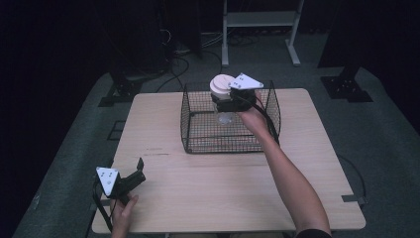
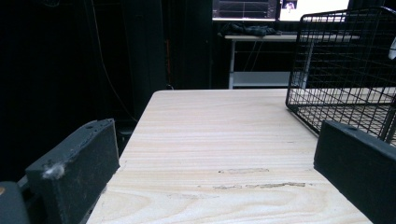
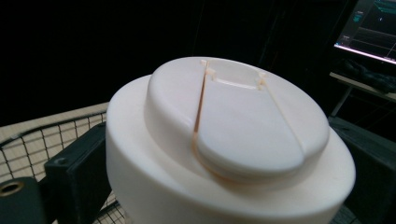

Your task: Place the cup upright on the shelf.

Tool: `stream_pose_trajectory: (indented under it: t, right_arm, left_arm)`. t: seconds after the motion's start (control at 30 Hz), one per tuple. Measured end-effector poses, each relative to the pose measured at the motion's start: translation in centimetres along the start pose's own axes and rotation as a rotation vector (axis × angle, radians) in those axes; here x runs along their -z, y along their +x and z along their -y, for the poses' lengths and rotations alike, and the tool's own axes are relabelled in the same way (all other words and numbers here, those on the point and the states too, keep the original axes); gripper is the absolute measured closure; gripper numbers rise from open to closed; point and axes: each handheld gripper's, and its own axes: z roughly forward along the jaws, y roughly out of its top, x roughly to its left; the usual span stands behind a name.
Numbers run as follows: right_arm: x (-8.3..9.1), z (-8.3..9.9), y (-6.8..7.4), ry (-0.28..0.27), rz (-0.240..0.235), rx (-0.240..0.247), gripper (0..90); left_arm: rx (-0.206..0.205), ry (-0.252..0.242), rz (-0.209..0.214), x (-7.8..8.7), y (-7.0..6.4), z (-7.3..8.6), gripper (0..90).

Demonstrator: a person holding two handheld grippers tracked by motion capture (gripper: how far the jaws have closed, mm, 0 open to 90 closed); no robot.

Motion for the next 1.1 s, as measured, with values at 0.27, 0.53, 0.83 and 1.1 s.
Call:
stream_pose_trajectory:
  t: [0.27,0.53,0.83,1.1]
  right_arm:
    - [-1.4,1.9,-0.2,0.038,-0.002,-0.014,4.0]
    - [-2.4,3.3,-0.2,0.065,-0.02,-0.017,3.9]
    - [-2.9,4.0,-0.2,0.094,-0.032,-0.006,3.9]
    - [-3.1,4.8,-0.2,0.12,-0.043,0.009,3.9]
  left_arm:
    - [0.0,0.001,0.0,0.0,0.0,0.0,0.0]
    - [0.001,-0.002,-0.001,0.0,0.0,0.0,0.0]
    - [-0.001,-0.001,0.0,0.0,0.0,0.0,0.0]
    - [-0.003,-0.001,0.0,0.0,0.0,0.0,0.0]
